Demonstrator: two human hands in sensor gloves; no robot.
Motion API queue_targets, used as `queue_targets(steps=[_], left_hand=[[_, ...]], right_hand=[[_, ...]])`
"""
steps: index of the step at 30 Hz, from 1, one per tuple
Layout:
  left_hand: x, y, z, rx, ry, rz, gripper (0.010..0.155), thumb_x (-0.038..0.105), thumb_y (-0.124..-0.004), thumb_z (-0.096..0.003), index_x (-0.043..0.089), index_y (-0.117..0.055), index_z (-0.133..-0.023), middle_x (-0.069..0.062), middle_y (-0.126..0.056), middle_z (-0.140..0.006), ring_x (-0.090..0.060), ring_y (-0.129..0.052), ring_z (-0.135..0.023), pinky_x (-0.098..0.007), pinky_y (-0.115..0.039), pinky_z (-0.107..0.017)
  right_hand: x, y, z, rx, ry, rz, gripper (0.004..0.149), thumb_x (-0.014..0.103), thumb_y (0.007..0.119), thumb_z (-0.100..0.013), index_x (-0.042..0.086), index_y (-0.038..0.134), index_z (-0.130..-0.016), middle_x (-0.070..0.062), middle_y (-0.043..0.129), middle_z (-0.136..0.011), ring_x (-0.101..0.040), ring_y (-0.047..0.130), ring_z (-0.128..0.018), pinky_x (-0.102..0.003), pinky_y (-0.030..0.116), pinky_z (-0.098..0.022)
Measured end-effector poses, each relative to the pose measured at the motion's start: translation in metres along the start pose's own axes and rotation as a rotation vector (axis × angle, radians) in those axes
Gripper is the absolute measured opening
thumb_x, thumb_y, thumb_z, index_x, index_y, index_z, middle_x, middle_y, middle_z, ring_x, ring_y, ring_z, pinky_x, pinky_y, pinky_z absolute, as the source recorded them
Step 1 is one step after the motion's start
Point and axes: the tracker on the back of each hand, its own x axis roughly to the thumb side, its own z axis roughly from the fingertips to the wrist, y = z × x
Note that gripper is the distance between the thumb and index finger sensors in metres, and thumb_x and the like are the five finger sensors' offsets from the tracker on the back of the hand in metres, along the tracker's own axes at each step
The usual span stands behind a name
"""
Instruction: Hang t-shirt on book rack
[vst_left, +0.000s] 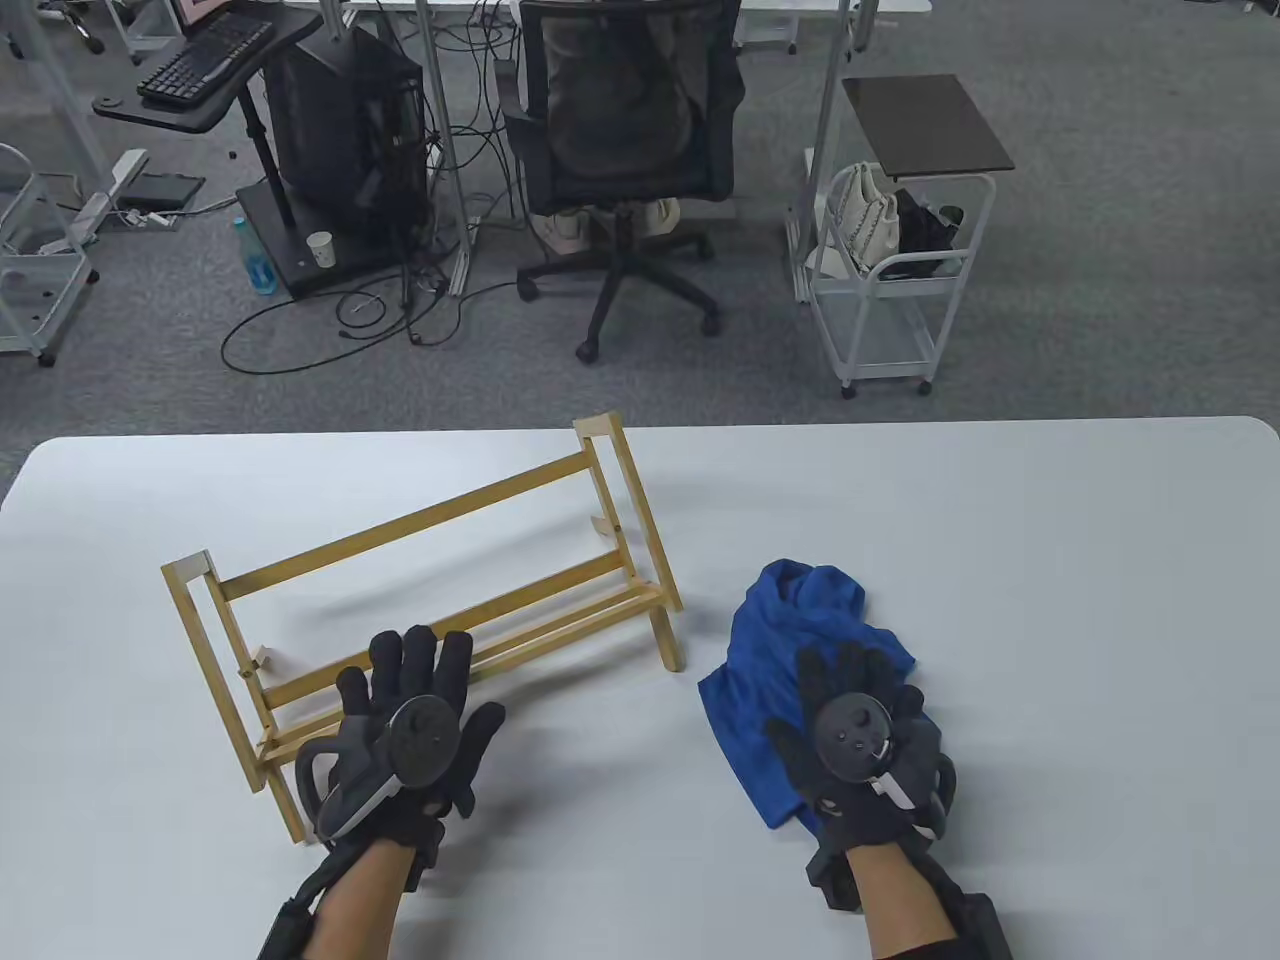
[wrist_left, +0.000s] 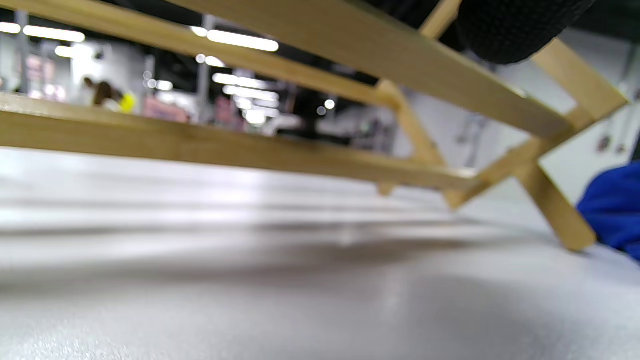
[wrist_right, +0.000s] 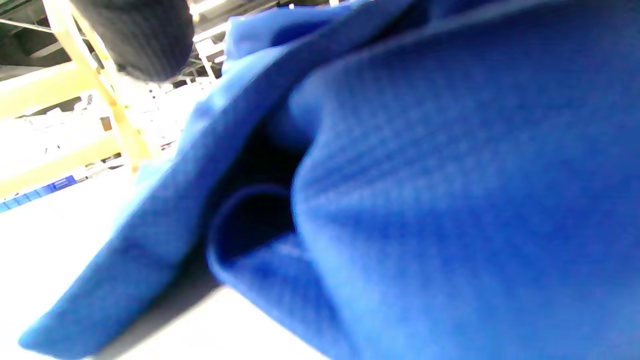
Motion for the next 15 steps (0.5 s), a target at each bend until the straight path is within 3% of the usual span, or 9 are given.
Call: queue_targets(steps=[15], left_hand=[[-0.0004, -0.0012, 0.0014, -0.017, -0.031, 0.015, 0.078, 0.071, -0.059, -0.0556, 0.038, -0.025, -0.118, -0.011, -0.026, -0.128, -0.041, -0.017, -0.116, -0.065, -0.020, -0.075]], right_hand=[[-0.0023, -0.0030, -0.0003, -0.006, -0.010, -0.047, 0.077, 0.057, 0.072, -0.057, 0.034, 0.028, -0.116, -0.016, 0.014, -0.119, -0.044, 0.008, -0.108, -0.069, 0.013, -0.071]])
